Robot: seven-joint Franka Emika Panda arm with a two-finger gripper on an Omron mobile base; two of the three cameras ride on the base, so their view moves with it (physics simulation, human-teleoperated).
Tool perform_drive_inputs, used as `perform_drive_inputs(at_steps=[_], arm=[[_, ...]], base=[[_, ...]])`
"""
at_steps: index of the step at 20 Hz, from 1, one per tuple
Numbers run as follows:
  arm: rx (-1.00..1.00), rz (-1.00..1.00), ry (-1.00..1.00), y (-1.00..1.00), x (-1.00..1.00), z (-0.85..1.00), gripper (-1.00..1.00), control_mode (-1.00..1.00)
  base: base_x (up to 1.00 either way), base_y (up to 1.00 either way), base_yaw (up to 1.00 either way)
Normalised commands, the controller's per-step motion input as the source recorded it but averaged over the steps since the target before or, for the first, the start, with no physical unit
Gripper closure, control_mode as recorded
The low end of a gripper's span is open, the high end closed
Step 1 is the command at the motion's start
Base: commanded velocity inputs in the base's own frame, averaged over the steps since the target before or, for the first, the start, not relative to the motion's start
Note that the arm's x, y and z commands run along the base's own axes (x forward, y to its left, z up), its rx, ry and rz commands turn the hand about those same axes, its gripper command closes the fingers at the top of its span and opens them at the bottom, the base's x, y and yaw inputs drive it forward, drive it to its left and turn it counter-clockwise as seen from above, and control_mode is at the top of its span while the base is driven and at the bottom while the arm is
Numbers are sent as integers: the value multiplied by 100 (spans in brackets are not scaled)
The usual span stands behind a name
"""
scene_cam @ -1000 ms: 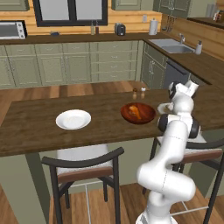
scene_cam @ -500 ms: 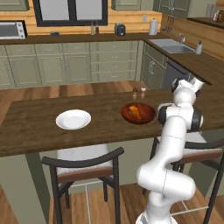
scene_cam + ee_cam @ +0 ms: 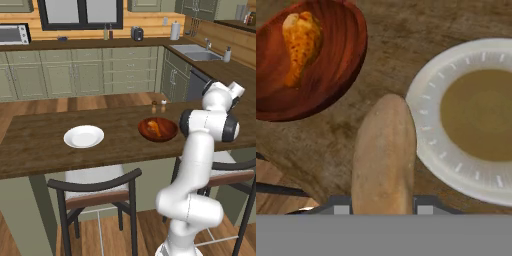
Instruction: Pick the chicken drumstick and sweet potato from their plates and place them in the bowl. Then put the bowl in the fridge.
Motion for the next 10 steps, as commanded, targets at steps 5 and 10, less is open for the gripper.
perform_drive_inputs(at_steps=[5,10], arm=[[0,0,0,98,-1,61,100,-100],[0,-1,0,100,24,12,100,-100]], base=[[0,0,0],[0,0,0]])
